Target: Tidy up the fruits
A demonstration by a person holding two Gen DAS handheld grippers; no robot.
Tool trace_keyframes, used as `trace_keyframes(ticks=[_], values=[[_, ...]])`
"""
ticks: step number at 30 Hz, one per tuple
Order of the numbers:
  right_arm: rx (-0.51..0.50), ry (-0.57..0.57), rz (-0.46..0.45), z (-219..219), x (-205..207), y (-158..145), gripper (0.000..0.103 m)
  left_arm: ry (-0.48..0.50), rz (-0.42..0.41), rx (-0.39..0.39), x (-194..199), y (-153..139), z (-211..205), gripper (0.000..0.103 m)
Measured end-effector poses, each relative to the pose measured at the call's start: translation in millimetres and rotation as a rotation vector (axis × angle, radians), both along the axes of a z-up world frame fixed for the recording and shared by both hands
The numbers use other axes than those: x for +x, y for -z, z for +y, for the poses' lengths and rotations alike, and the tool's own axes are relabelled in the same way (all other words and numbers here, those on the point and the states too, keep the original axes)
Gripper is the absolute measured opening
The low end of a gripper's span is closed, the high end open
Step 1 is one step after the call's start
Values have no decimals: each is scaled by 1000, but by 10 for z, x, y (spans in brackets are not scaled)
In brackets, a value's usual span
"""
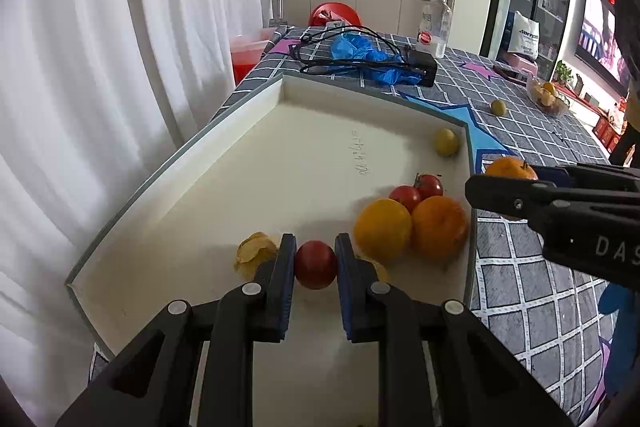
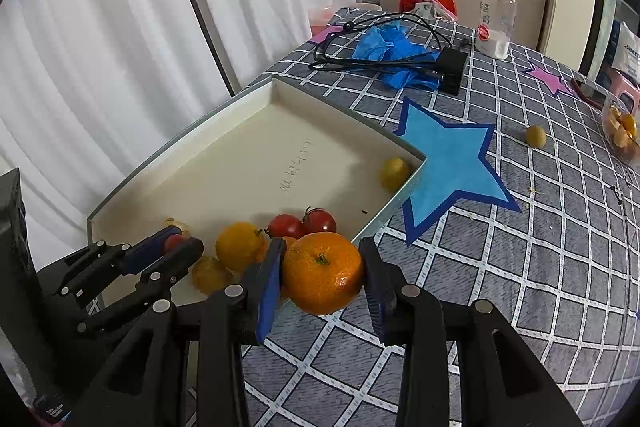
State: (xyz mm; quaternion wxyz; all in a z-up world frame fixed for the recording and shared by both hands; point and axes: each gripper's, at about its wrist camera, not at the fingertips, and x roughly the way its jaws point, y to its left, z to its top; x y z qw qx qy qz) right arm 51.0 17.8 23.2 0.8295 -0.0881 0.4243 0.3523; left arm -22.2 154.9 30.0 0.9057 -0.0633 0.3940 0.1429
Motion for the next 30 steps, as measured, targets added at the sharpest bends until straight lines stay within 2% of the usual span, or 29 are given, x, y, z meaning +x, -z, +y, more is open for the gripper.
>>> trace_keyframes(ticks=[17,30], values=[[13,21,1,-133,23,4,39,10,-1,4,9,-14,-74,22],[30,62,-1,-371,29,-5,39,58,-11,14,13,-49,-258,22]])
